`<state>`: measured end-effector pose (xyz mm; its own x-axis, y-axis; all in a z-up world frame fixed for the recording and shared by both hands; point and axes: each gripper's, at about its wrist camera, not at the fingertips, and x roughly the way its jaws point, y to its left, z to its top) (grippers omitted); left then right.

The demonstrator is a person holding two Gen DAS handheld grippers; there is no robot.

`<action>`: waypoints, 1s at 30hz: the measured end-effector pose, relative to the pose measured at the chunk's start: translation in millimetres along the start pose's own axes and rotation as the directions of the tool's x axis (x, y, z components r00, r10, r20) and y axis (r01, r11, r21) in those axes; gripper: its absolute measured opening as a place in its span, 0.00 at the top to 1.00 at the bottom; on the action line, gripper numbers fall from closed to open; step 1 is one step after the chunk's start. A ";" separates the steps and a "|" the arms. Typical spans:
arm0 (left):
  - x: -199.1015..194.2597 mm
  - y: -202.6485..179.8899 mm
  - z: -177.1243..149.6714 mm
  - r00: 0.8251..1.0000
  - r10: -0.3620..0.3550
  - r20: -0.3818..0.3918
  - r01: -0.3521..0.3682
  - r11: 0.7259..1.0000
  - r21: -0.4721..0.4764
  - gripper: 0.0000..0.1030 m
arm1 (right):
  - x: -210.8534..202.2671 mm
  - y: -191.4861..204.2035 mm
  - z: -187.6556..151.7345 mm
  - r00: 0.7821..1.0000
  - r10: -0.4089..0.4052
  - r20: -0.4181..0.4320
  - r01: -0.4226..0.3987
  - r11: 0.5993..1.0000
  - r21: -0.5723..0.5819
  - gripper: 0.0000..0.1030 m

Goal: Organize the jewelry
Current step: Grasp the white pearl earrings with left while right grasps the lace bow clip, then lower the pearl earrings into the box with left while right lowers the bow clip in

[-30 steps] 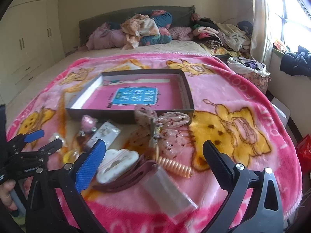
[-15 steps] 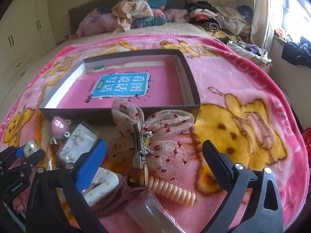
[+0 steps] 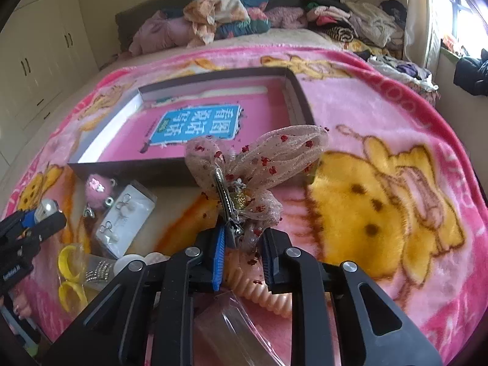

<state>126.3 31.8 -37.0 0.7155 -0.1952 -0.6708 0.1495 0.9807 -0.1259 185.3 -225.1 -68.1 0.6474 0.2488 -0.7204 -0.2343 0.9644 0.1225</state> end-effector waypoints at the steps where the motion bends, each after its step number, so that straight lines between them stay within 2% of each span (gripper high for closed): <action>1: -0.9 -1.1 3.2 1.000 -0.001 0.007 0.000 1.000 0.004 0.65 | -3.9 -1.6 0.8 1.000 0.009 0.009 -0.009 1.000 0.006 0.81; 7: -0.8 -3.4 18.4 1.000 0.001 0.031 -0.001 1.000 0.009 0.65 | -20.2 -10.5 6.7 0.998 0.040 0.043 -0.042 0.999 0.034 0.81; 16: 4.8 11.2 33.1 0.999 0.017 0.031 -0.016 1.000 -0.013 0.65 | -30.8 -17.7 14.5 0.997 0.029 0.067 -0.032 0.999 0.039 0.81; 30: 27.6 18.2 75.4 0.996 0.029 0.079 -0.028 1.000 -0.002 0.65 | -28.1 -18.2 63.1 0.993 0.072 0.096 -0.073 0.997 0.010 0.81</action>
<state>200.2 43.5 -2.7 0.7710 -0.1673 -0.6145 0.1279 0.9859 -0.1080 217.2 -244.0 -7.0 0.6958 0.3249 -0.6405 -0.2739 0.9445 0.1815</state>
